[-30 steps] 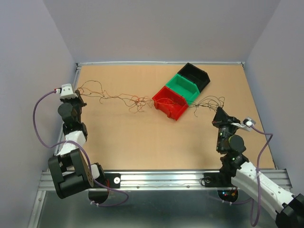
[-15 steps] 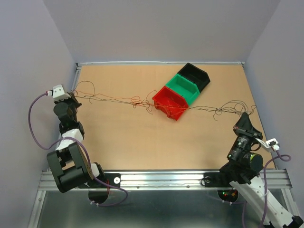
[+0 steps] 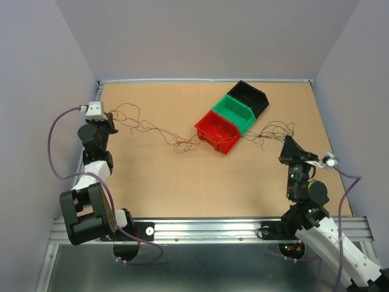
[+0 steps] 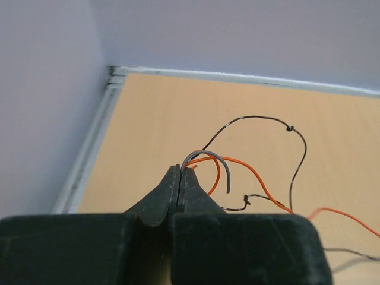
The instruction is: Untangle the cables
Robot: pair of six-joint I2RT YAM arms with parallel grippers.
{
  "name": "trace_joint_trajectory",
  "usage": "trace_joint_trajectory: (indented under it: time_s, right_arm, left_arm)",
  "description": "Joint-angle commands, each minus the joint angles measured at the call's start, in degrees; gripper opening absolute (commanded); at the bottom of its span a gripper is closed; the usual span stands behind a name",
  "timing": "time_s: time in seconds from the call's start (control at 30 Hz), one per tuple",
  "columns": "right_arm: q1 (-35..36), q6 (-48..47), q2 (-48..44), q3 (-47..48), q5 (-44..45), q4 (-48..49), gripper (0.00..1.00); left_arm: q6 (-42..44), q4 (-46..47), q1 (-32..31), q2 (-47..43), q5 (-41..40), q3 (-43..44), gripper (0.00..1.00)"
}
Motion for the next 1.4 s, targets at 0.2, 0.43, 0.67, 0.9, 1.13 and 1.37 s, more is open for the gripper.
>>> trace_joint_trajectory:
  time_s: [0.2,0.43,0.67,0.9,1.13,1.37]
  right_arm:
    - [-0.2,-7.5,29.7,20.3,-51.1,2.8,0.00]
    - [0.3,-6.6,44.2,31.2,-74.9,5.0,0.00]
    - [3.5,-7.1,52.9,36.0,-78.2,5.6,0.01]
    - [8.7,-11.3,60.4,39.8,-76.0,2.8,0.01]
    - [10.8,-13.2,66.9,43.4,-73.4,1.3,0.01]
    - [12.2,-14.2,70.0,45.9,-73.0,0.8,0.00]
  left_arm:
    - [19.3,-6.4,-12.2,-8.1,6.8,0.9,0.68]
    - [21.1,-8.7,-13.7,-13.4,20.6,-0.4,0.98]
    - [22.3,-9.3,-16.1,-14.8,44.5,-1.8,0.99]
    - [22.5,-9.8,-20.2,-16.6,54.3,-2.7,0.99]
    - [22.7,-11.9,-22.4,-17.2,62.0,-2.4,0.99]
    - [23.7,-16.2,-23.9,-15.0,60.9,-0.9,0.99]
